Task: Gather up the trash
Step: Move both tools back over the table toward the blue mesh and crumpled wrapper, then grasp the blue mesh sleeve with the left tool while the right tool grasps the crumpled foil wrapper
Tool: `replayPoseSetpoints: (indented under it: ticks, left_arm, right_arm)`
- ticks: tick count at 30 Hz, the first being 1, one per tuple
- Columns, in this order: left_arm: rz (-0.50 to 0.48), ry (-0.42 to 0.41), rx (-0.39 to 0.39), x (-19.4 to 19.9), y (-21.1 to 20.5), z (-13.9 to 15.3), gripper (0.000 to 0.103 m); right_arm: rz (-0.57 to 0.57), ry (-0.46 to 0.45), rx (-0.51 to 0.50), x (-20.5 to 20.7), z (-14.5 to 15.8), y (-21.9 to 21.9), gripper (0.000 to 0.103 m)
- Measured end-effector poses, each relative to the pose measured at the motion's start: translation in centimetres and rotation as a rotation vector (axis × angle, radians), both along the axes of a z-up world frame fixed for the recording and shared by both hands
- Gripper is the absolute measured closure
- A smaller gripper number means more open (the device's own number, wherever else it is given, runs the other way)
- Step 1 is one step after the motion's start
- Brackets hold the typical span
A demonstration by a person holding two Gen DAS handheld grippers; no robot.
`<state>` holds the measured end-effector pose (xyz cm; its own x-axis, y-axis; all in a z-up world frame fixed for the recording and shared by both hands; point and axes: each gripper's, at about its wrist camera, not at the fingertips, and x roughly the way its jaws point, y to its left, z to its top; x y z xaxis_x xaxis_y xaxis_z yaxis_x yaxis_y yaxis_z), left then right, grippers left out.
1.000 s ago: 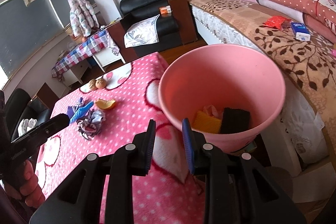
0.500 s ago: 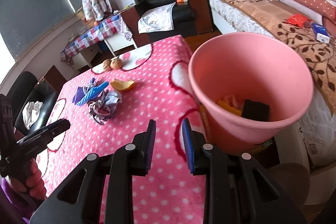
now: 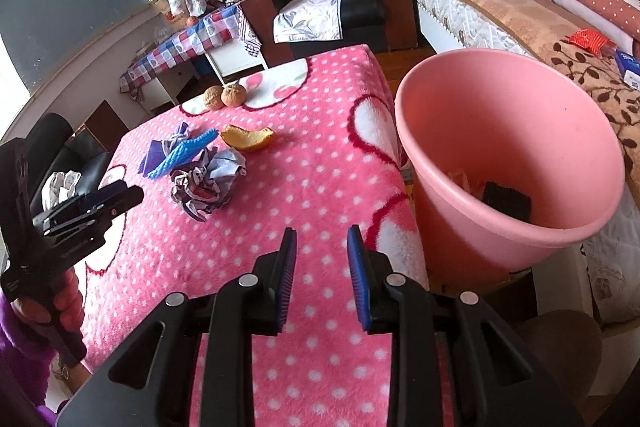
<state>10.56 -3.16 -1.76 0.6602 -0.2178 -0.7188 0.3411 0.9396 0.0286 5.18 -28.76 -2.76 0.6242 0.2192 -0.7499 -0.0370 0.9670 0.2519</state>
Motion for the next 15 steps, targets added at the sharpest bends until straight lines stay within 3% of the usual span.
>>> replayPoseSetpoints:
  ticks: [6,10,12,14,15]
  left_arm:
    - [-0.082,-0.048,0.1,1.6,-0.7,-1.1,0.056]
    - [-0.132,-0.084,0.142,2.0,-1.1,-1.6,0.062]
    - [-0.146,-0.084,0.145,2.2,-1.1,-1.9,0.073]
    - [-0.159,-0.067,0.135,2.6,-1.0,-2.2,0.096]
    - [-0.16,-0.062,0.126,2.6,-0.9,-2.3,0.098]
  right_arm:
    - [0.015,0.01,-0.006,0.7,0.0,1.0,0.077]
    - [0.037,0.016,-0.011,1.2,-0.1,1.8,0.077]
    - [0.051,0.019,-0.007,1.4,-0.1,2.3,0.077]
    - [0.071,0.018,-0.001,1.6,0.0,2.8,0.077]
    - [0.08,0.015,0.001,1.7,0.1,3.2,0.077]
